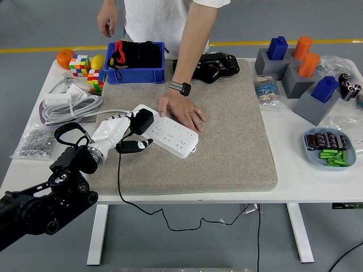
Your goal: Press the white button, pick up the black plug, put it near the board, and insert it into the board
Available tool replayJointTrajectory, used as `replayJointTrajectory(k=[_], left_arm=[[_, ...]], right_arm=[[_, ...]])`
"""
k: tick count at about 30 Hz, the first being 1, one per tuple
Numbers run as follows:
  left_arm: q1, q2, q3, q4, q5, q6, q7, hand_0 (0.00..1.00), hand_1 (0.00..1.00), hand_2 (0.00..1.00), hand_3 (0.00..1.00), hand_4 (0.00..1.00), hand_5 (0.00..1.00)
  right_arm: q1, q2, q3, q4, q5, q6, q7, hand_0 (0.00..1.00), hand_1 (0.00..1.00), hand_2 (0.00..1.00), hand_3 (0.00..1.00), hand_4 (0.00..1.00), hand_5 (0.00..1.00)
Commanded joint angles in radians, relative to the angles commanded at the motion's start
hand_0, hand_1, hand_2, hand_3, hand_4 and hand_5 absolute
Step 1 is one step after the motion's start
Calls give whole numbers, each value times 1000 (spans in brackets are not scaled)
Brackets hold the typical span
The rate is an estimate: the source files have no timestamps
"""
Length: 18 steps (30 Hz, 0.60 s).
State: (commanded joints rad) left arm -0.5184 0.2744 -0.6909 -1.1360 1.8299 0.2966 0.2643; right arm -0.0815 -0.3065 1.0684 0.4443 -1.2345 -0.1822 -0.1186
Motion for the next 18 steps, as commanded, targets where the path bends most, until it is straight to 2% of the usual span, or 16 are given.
replayJointTrajectory(k=[5,9,13,18], left_arm=[[15,9,-100,-77,9,5,-8,920,928,859,808,796,584],[26,12,-168,-117,20,6,-8,920,923,861,812,795,582],[33,15,-207,-123,11,2,-8,920,922,859,809,792,576],[51,18,-263,-112,-7,-33,20,920,921,858,809,792,576]], right_arm=[[-2,0,0,-1,0,0,-1,689,621,636,576,681,332],[-2,1,1,0,0,1,-1,689,621,637,576,681,332],[-1,1,2,0,0,1,-2,689,621,637,576,681,332],[0,0,3,0,0,3,-4,689,621,637,576,681,332]])
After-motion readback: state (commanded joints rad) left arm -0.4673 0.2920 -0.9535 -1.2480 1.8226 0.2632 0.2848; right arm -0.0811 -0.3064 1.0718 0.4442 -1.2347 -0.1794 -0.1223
